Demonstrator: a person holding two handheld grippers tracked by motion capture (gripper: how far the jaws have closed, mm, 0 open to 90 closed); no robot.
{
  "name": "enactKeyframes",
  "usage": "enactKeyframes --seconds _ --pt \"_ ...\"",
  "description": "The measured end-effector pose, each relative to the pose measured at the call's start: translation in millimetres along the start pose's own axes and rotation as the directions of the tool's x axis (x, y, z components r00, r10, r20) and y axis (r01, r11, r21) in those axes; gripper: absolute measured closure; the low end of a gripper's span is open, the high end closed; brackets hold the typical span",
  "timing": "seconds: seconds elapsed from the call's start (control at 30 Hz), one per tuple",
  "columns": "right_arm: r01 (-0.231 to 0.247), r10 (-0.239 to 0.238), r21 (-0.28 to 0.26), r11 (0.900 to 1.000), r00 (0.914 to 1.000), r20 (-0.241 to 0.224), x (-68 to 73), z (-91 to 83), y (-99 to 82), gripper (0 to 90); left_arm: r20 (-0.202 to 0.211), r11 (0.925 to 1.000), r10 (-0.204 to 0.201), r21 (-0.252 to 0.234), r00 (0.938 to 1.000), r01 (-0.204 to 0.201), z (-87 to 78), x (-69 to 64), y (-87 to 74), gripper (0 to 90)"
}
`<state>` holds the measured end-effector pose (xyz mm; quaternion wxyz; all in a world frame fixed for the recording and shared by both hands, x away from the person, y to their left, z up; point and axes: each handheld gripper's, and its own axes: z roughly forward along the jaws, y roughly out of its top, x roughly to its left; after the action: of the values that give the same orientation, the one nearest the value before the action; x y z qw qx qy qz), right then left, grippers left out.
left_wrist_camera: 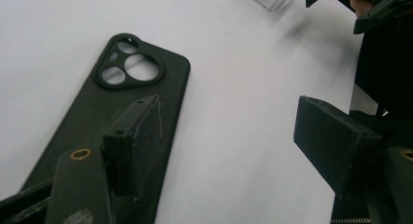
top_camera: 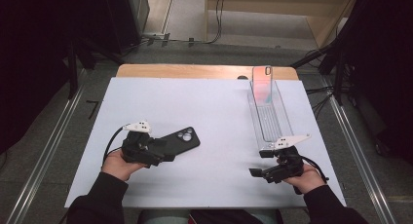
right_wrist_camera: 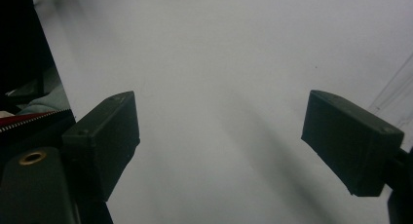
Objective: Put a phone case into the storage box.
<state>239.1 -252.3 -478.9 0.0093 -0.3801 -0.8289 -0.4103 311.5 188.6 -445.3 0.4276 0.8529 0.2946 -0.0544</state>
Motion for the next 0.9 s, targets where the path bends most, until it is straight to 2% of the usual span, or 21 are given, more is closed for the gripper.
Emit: enactKeyframes --seconds 0.1,0.2,0.27,0.4,0.47,0.5,0.6,0.73,0.9 --pt "-0.003 0.003 -0.001 1.0 1.0 0.003 -0.3 -0.6 -1.3 12.0 0.035 0.9996 0.023 0.018 0.9991 -0.023 2.4 6.1 5.1 25.4" --pt "0.0 0.0 0.001 1.0 1.0 -0.002 0.6 -0.7 -2.0 12.1 0.034 0.9969 0.076 0.019 0.9966 -0.076 4.1 7.2 10.2 23.5" --pt "-0.001 0.001 0.007 1.0 1.0 -0.006 1.3 -0.7 -2.4 12.1 0.026 0.9952 0.097 0.011 0.995 -0.097 6.5 7.1 12.6 20.9" --pt "0.007 -0.007 0.004 1.0 1.0 -0.007 2.0 -0.2 -2.8 12.1 0.027 0.9945 0.103 0.014 0.9943 -0.103 10.2 9.2 15.6 15.6" --pt "0.006 -0.006 0.005 1.0 1.0 -0.006 2.3 -0.1 -2.9 12.0 0.041 0.9929 0.119 0.002 0.9921 -0.119 10.9 10.5 18.4 7.0" --pt "0.004 -0.004 0.007 1.0 1.0 -0.006 2.3 0.1 -2.9 12.0 0.045 0.993 0.118 0.003 0.992 -0.118 11.5 11.2 20.0 0.0" --pt "0.016 -0.016 0.001 0.9999 0.9999 -0.002 2.8 0.0 -2.9 12.1 0.043 0.99 0.14 0.014 0.9893 -0.14 13.4 13.6 22.2 0.0" --pt "0.029 -0.029 -0.018 0.9994 0.9996 -0.003 3.8 -0.6 -2.3 12.1 0.04 0.9893 0.142 0.028 0.9891 -0.143 17.2 17.9 23.1 0.0" --pt "0.023 -0.023 -0.009 0.9997 0.9997 -0.003 3.6 -0.2 -2.5 12.1 0.037 0.9883 0.148 0.033 0.9883 -0.149 21.8 25.0 25.6 0.0"
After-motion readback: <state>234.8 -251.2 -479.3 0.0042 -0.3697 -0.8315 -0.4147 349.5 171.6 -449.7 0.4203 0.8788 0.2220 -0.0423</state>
